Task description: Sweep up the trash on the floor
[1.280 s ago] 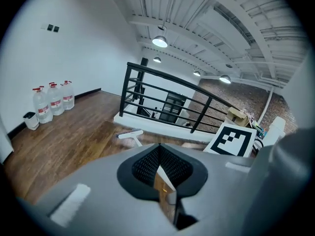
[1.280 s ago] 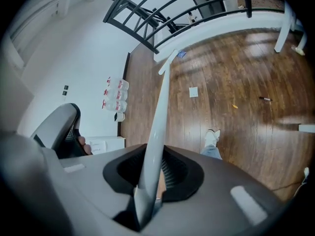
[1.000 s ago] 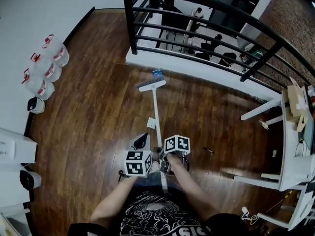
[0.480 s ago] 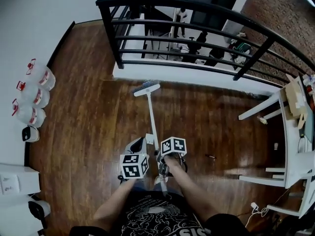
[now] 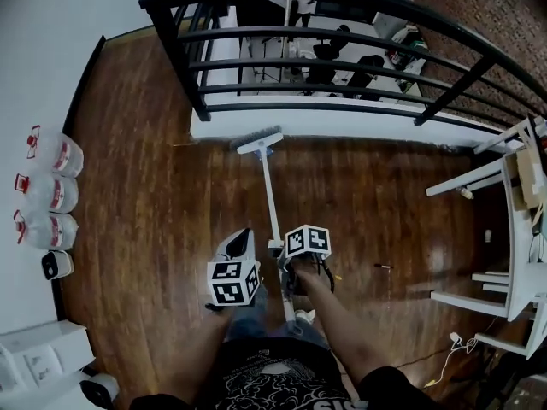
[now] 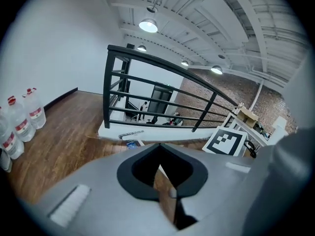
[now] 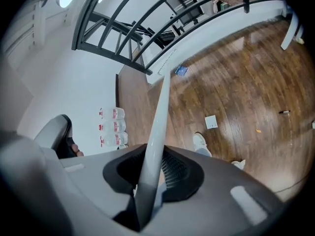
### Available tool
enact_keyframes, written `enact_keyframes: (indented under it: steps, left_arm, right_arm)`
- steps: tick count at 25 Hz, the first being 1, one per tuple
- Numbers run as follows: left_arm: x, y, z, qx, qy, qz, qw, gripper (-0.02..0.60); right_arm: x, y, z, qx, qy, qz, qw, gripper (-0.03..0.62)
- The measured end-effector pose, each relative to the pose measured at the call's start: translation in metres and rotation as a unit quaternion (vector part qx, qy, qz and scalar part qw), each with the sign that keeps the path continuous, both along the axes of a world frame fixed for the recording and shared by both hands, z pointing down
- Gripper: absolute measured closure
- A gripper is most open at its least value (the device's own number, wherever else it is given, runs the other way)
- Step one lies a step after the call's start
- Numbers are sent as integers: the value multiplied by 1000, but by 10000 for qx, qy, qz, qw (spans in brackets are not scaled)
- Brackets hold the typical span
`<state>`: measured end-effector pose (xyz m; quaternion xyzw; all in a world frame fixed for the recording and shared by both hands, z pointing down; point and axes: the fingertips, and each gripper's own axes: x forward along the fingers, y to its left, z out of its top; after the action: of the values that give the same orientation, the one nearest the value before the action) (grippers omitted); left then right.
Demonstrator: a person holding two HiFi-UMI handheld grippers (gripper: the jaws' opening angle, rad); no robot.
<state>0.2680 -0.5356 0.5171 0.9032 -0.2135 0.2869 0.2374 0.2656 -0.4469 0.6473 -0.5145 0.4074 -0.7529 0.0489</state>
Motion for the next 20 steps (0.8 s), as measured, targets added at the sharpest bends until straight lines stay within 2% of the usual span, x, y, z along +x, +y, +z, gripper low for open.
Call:
enact_keyframes:
  steps: [8,20]
  left_arm:
    - [12,-72,32,-141,-237,142,9995,577]
    - [11,-109,75,-278,-528,266,9979,577]
  right_arm:
    - [17,-66,36,-94,-163,384,9991,520]
    - [38,-124,113,-348,-473,802,9950,520]
